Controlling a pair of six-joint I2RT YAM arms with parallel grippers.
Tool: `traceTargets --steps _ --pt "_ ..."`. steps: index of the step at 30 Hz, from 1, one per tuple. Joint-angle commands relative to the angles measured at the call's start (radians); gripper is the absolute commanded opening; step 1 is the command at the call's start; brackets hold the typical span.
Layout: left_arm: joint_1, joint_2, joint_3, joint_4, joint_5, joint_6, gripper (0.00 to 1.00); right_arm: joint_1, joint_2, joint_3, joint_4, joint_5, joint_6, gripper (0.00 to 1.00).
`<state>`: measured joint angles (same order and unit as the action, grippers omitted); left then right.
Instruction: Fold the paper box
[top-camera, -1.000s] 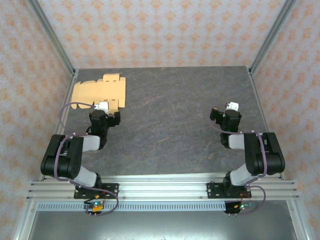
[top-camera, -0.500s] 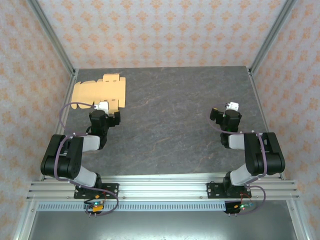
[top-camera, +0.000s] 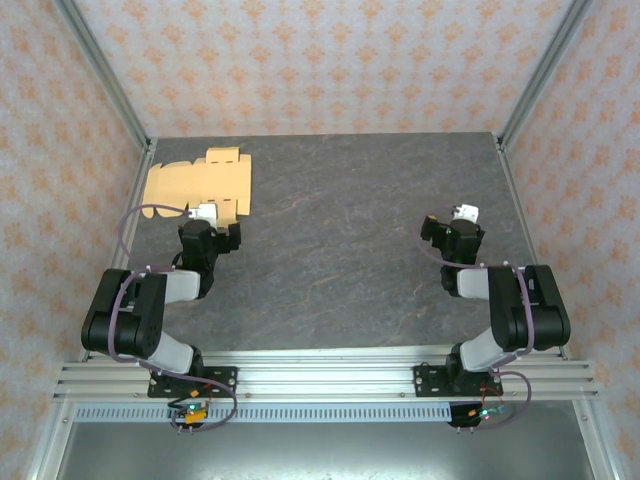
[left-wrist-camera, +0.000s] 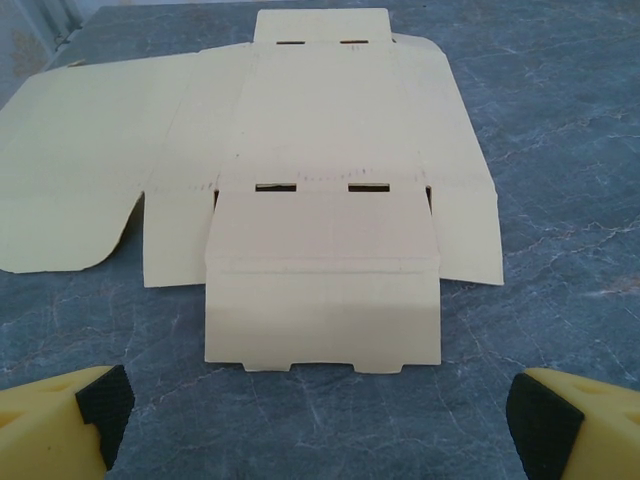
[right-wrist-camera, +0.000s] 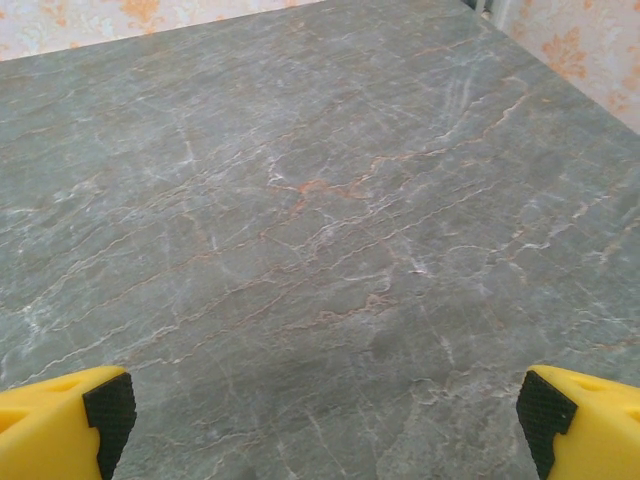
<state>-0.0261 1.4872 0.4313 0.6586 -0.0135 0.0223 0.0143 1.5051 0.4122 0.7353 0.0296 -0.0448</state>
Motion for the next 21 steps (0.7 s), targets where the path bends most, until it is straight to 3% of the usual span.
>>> traceTargets --steps 1,5,7,8,10,13,17,21 --pt "-0.010 -0.122 0.133 -0.260 -0.074 -0.041 1.00 0.005 -0.142 0.015 -0.103 0.093 0.040 0.99" --pt "-0.021 -0.247 0.309 -0.624 -0.106 -0.215 1.00 0.004 -0.363 0.119 -0.419 0.215 0.190 0.99" --pt "-0.021 -0.256 0.408 -0.809 -0.229 -0.423 1.00 0.004 -0.414 0.194 -0.544 0.249 0.283 0.99" --pt "-0.019 -0.237 0.480 -0.956 -0.311 -0.606 1.00 0.006 -0.427 0.239 -0.640 0.285 0.375 0.99" --pt "-0.004 -0.162 0.615 -1.151 -0.317 -0.712 1.00 0.003 -0.426 0.337 -0.834 0.338 0.556 0.99" --pt "0.005 0.010 0.791 -1.220 -0.193 -0.602 1.00 0.001 -0.382 0.419 -0.918 0.175 0.528 0.99" --pt "0.005 0.284 1.021 -1.291 -0.157 -0.497 1.00 0.012 -0.303 0.428 -0.891 -0.009 0.542 0.99" --pt "0.005 0.533 1.181 -1.273 -0.103 -0.440 1.00 0.046 -0.232 0.447 -0.907 -0.088 0.541 0.99"
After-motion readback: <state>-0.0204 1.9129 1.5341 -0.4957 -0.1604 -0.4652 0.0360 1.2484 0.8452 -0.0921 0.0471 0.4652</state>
